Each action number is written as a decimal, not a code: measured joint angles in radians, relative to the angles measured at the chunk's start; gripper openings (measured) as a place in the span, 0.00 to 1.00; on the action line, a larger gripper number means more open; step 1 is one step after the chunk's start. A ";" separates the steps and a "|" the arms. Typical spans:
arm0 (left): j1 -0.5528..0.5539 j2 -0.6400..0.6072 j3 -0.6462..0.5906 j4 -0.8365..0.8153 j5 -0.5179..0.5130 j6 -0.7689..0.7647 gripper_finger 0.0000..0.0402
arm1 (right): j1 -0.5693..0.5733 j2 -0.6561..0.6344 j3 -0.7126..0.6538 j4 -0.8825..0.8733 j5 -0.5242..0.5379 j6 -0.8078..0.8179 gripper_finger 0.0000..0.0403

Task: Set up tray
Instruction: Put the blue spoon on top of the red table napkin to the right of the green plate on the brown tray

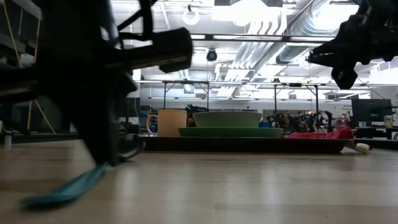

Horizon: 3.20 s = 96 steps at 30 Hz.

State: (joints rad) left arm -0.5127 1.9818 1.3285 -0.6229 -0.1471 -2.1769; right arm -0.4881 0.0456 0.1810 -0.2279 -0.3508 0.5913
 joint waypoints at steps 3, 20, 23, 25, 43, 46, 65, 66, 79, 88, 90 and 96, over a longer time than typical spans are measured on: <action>0.012 0.000 0.001 0.007 -0.003 0.018 0.06 | 0.000 0.000 0.000 0.018 -0.005 0.040 0.19; 0.131 -0.003 0.110 -0.010 0.008 0.293 0.05 | 0.000 0.000 0.000 0.039 -0.107 0.146 0.19; 0.159 -0.003 0.148 -0.040 0.003 0.344 0.06 | 0.000 0.000 0.000 0.039 -0.121 0.174 0.19; 0.180 -0.003 0.174 -0.051 0.000 0.383 0.06 | 0.000 0.000 0.000 0.039 -0.124 0.195 0.19; 0.403 -0.005 0.397 -0.068 -0.033 0.779 0.06 | 0.253 0.195 0.000 0.205 0.053 0.281 0.19; 0.428 -0.006 0.427 -0.069 -0.033 0.822 0.06 | 0.313 0.291 0.000 0.311 0.106 0.267 0.19; 0.467 -0.006 0.493 -0.067 -0.060 0.916 0.06 | 0.396 0.905 0.000 0.955 0.267 0.344 0.40; 0.467 -0.006 0.493 -0.067 -0.067 0.916 0.06 | 0.397 0.927 0.000 0.979 0.267 0.350 0.42; 0.467 -0.006 0.493 -0.078 -0.087 0.914 0.06 | 0.397 1.136 0.157 1.036 0.262 0.299 0.47; 0.468 -0.006 0.494 -0.092 -0.104 0.916 0.06 | 0.377 1.180 0.210 0.931 0.237 0.276 0.48; 0.468 -0.006 0.494 -0.090 -0.104 0.916 0.06 | 0.377 1.180 0.210 0.933 0.238 0.277 0.48; 0.469 -0.006 0.493 -0.087 -0.107 0.916 0.06 | 0.377 1.180 0.210 0.935 0.268 0.271 0.45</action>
State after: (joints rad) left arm -0.0441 1.9762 1.8218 -0.7095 -0.2539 -1.2613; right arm -0.1108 1.2251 0.3912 0.7067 -0.0828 0.8621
